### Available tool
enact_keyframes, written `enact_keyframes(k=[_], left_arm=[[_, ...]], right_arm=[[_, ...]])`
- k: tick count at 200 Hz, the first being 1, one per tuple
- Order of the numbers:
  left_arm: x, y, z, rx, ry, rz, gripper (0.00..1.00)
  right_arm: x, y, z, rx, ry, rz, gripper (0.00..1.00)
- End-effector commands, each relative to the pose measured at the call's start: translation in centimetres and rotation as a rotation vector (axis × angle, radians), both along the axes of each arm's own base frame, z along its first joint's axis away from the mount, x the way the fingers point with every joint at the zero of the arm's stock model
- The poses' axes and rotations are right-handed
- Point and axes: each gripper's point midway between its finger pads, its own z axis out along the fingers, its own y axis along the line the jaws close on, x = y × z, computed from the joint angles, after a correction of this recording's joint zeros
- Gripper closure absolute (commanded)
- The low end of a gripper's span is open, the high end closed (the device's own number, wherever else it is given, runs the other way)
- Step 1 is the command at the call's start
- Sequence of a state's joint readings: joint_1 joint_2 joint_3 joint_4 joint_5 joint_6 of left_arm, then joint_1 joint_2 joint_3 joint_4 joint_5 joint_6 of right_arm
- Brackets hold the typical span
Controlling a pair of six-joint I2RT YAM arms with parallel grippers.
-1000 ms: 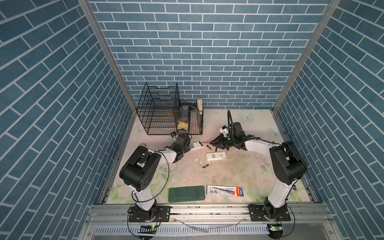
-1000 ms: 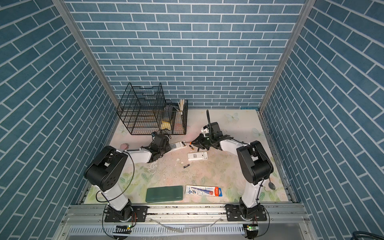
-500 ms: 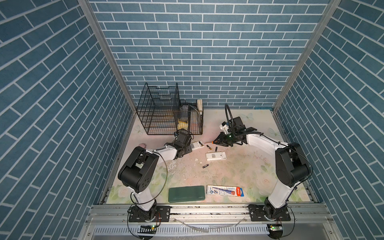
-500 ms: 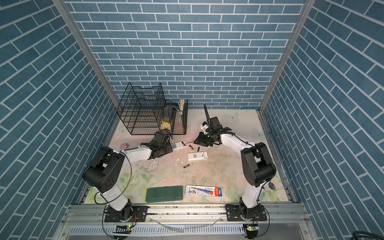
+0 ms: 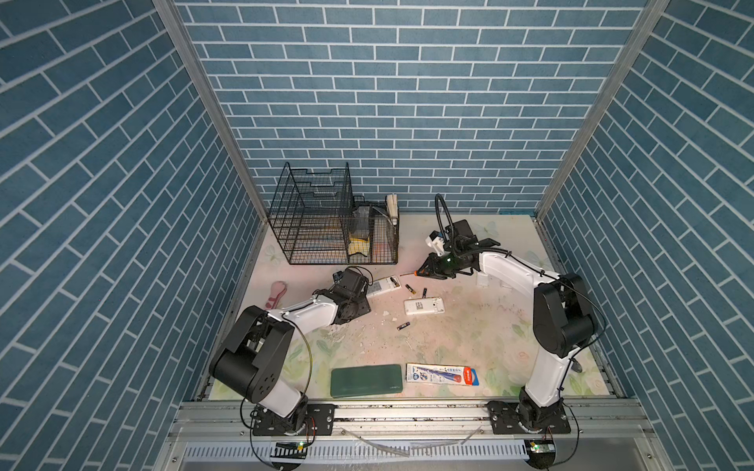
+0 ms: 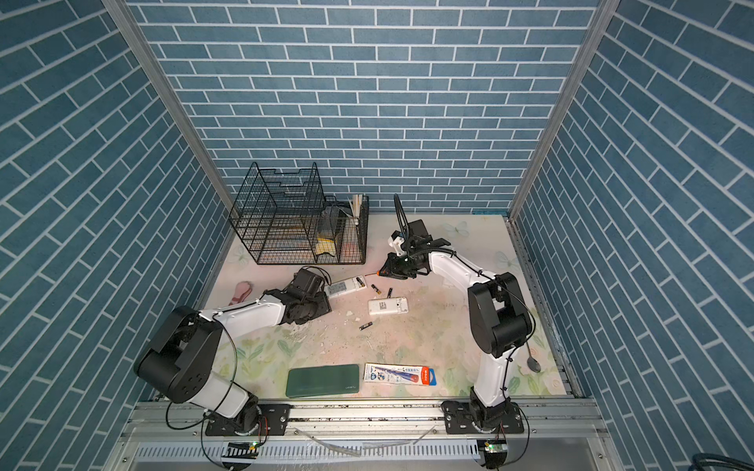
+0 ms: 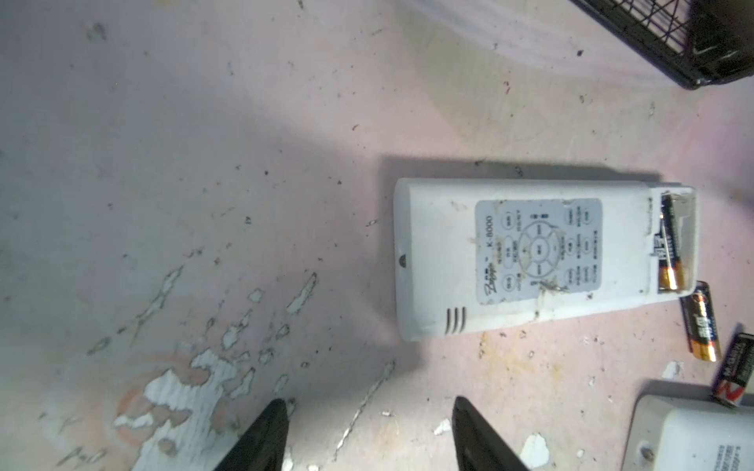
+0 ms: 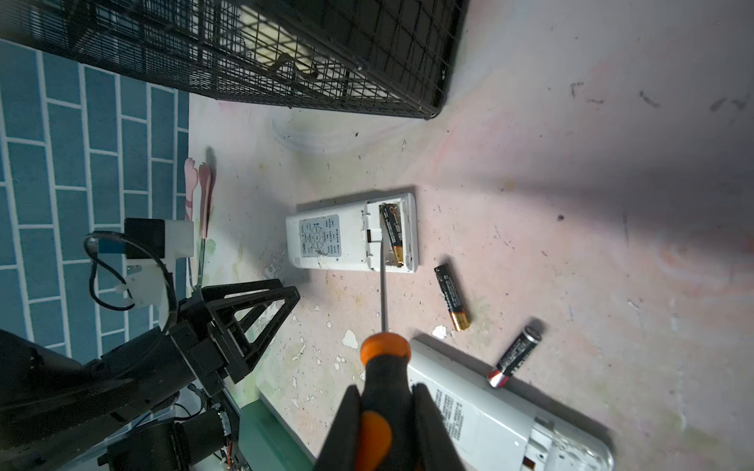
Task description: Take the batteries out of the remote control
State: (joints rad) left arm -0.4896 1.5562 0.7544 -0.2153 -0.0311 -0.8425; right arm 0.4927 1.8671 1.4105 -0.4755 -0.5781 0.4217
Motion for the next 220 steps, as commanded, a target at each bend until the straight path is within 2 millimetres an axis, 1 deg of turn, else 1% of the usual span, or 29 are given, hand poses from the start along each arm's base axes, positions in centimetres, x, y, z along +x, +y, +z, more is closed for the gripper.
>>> enact_keyframes(k=[1, 27, 94, 148, 177, 220], left_arm=[[-3.3, 0.9, -2.3, 0.023, 0.143, 0.011, 0.34], [-3.1, 0.6, -2.1, 0.0, 0.136, 0.014, 0.34], [-3.1, 0.3, -0.8, -0.042, 0.11, 0.016, 0.34], [-3.3, 0.5, -0.6, -0.045, 0.107, 0.018, 0.34], [-2.9, 0.6, -0.3, -0.054, 0.097, 0.027, 0.33], [-1.2, 0.0, -0.1, -0.06, 0.082, 0.014, 0.33]], right_arm=[[0.1, 0.8, 0.1, -0.03, -0.045, 0.077, 1.0], [0.1, 1.4, -0.5, -0.055, -0.052, 0.105, 1.0], [1.1, 1.0, -2.2, -0.138, -0.073, 0.121, 1.0], [1.9, 1.1, -2.3, -0.162, -0.086, 0.135, 1.0], [1.4, 1.3, -2.4, -0.175, -0.082, 0.162, 1.0], [0.3, 1.9, -3.1, -0.224, -0.079, 0.211, 1.0]])
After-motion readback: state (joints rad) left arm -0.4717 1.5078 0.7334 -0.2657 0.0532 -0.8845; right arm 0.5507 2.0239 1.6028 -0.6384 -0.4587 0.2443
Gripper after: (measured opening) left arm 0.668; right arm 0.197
